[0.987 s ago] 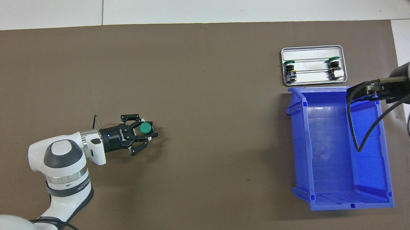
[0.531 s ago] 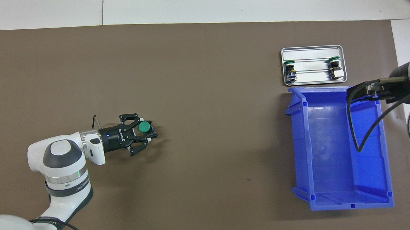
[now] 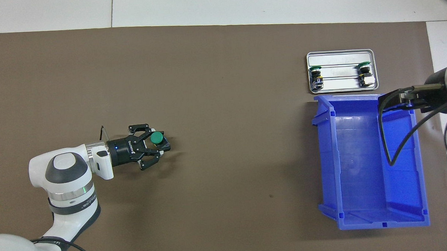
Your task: Place and press button with both arms
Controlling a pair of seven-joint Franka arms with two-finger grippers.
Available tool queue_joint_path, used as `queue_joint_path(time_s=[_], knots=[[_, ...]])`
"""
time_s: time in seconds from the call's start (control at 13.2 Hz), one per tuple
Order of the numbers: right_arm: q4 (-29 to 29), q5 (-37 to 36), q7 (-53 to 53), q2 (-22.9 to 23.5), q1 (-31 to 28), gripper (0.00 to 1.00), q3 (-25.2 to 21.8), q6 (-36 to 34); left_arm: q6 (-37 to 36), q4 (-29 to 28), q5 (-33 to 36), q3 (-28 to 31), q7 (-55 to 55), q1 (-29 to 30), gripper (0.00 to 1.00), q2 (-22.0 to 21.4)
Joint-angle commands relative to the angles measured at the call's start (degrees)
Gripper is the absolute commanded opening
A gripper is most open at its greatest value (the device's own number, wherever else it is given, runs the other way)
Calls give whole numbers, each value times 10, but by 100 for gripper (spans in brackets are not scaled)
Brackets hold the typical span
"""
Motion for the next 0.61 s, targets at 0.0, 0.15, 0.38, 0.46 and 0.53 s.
queue_joint_path(time_s=[0.0,0.15,0.38,0.46,0.53], knots=[[-1,9,-12,-2,-2,100,1,-3,1,-9,-1,-1,-29,10,58,-29],[-2,9,-12,-2,-2,100,2,-3,4,-10,-1,-1,-44,10,58,-41],[-1,9,-12,-2,-2,100,1,-3,12,-11,-1,-1,-44,9,58,-44],[-1,9,-12,-2,-2,100,1,-3,12,-15,-1,-1,-42,9,58,-47],[-1,9,-12,-2,-2,100,1,-3,13,-15,-1,-1,-43,9,58,-48]])
